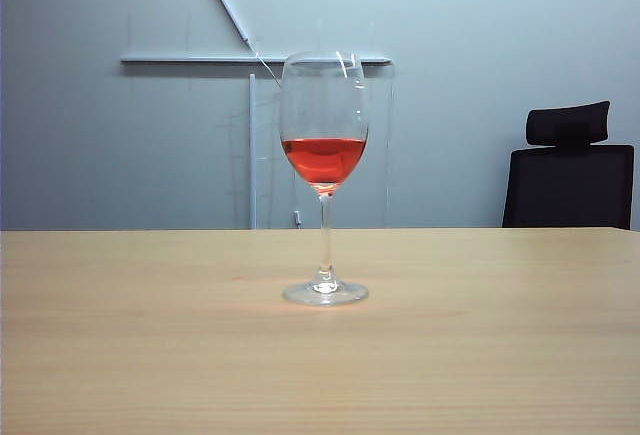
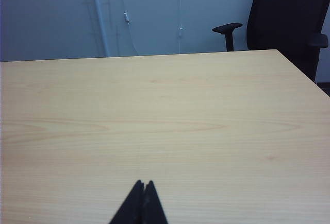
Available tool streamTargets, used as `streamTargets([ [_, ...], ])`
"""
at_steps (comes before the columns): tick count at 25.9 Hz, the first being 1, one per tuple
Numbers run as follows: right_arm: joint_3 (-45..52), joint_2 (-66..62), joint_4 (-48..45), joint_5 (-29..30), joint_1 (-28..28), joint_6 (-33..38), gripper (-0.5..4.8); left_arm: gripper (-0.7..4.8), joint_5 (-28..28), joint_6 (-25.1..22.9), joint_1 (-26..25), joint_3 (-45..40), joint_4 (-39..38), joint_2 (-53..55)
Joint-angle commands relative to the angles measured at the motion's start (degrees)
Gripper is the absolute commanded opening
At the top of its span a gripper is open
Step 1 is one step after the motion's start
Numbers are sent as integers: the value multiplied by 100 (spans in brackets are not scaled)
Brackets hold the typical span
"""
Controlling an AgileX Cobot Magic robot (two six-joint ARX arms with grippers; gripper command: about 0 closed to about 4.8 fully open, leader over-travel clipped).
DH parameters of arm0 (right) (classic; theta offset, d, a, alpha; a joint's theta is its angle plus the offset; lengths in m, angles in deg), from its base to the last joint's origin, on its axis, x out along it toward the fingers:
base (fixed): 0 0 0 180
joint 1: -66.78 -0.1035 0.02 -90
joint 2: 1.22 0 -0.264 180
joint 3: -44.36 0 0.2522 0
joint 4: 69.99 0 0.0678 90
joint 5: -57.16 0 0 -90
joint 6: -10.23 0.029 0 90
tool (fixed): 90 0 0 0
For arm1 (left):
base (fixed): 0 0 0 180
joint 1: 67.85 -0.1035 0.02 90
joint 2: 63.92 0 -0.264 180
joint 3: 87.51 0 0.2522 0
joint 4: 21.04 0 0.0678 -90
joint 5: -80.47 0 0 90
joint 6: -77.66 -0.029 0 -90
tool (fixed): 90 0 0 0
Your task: Gently pick up the goblet, rotate it counterclockwise for two full turns (viewing from above), and then place it back on the table.
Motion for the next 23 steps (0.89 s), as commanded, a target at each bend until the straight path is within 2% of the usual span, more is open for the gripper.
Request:
streamTargets([
  [1,24,9,-109,-9,0,-17,-8,-5,-4,-37,9,15,74,2],
  [9,26,9,-11,352,0,7,-8,-5,-4,-37,11,15,74,2],
  [15,20,-11,-756,1119,-28,868,-5,-5,-4,-37,11,15,74,2],
  [23,-345,-734,-951,1025,-535,824,-5,-5,-2,-37,44,59,72,4],
])
